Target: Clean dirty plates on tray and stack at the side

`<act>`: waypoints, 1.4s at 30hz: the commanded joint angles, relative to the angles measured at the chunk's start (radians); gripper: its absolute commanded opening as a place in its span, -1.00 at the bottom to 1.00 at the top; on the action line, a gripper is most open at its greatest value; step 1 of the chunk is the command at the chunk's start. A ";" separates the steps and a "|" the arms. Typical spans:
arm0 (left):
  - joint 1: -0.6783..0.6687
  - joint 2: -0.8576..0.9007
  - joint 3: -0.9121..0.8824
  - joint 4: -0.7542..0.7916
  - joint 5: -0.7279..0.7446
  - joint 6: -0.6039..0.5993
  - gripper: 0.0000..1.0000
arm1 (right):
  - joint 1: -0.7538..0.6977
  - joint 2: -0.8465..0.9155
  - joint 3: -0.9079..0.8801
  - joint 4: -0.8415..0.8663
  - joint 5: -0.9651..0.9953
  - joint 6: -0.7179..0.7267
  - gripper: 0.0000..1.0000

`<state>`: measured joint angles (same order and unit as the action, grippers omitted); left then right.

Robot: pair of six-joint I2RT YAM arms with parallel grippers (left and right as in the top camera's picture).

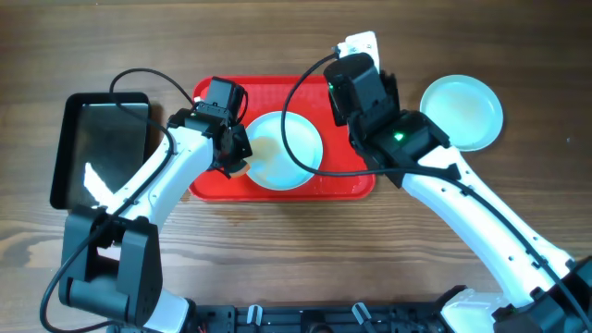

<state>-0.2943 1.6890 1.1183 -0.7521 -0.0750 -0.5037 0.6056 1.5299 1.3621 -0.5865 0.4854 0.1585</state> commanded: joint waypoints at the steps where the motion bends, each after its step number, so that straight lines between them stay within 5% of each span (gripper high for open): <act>1: 0.005 0.011 -0.007 -0.002 0.018 -0.010 -0.92 | -0.037 0.151 -0.020 0.051 -0.348 0.092 -0.29; 5: 0.005 0.011 -0.007 -0.002 0.019 -0.010 -0.92 | -0.107 0.430 -0.020 0.092 -0.617 0.140 -0.28; 10: 0.005 0.011 -0.007 -0.001 0.019 -0.010 -0.92 | -0.160 0.544 -0.021 0.128 -0.825 0.141 -0.24; 16: 0.005 0.011 -0.007 -0.001 0.018 -0.010 -0.92 | -0.160 0.588 -0.029 0.087 -0.776 0.138 -0.91; 25: 0.005 0.011 -0.007 0.000 0.018 -0.010 -0.92 | -0.155 0.348 -0.006 -0.022 -0.229 0.178 -0.91; 31: 0.005 0.011 -0.007 0.023 0.029 -0.010 -0.92 | -0.098 0.108 -0.006 -0.039 0.157 -0.067 -0.91; 37: 0.005 0.011 -0.007 0.022 0.030 -0.010 -0.92 | 0.076 0.103 -0.008 0.027 0.595 -0.241 -0.91; 39: 0.005 0.011 -0.007 0.022 0.030 -0.010 -0.92 | 0.166 0.103 -0.008 0.153 0.750 -0.425 -0.91; 42: 0.005 0.011 -0.007 0.022 0.030 -0.010 -0.92 | 0.213 0.103 -0.009 0.203 0.801 -0.499 -0.91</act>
<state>-0.2943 1.6905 1.1172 -0.7326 -0.0532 -0.5037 0.7948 1.6348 1.3453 -0.3988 1.1675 -0.2317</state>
